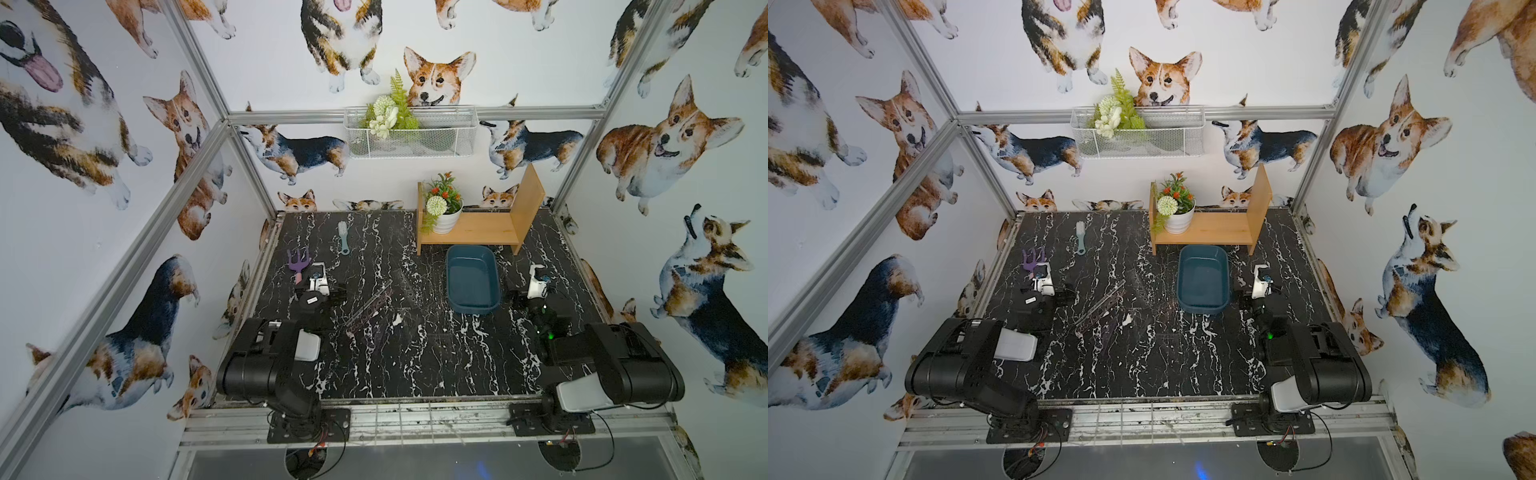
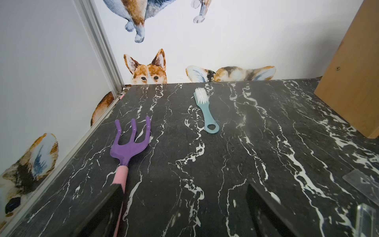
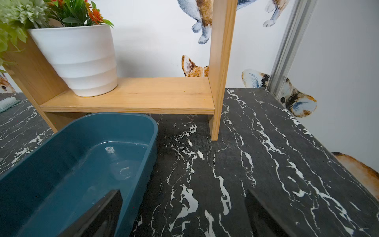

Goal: Put the scattered rulers into the storage box
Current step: Pick up the ruler from the center of the board.

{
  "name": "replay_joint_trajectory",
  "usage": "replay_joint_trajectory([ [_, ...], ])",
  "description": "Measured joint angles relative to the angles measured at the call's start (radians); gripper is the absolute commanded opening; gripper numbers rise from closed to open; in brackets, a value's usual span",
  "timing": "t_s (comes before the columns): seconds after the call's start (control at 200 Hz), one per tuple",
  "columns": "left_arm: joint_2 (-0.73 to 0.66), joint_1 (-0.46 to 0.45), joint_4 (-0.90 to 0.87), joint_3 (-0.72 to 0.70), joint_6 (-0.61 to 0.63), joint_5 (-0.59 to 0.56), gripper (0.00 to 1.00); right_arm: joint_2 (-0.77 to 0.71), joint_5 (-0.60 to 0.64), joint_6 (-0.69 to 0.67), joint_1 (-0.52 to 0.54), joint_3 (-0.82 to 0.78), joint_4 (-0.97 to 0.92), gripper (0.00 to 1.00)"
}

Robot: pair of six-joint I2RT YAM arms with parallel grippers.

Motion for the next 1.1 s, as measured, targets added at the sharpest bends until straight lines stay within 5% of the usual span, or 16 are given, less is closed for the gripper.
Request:
replay_joint_trajectory([
  [0.926,-0.001,0.015,-0.005,0.008,-0.001,0.008,0.99,-0.01,0.013,0.0,0.002,-0.006,0.0,1.0],
  [1.101,-0.117,0.009,-0.218,0.121,-0.027,-0.031,0.99,-0.238,0.019,0.004,0.003,-0.02,-0.084,1.0],
])
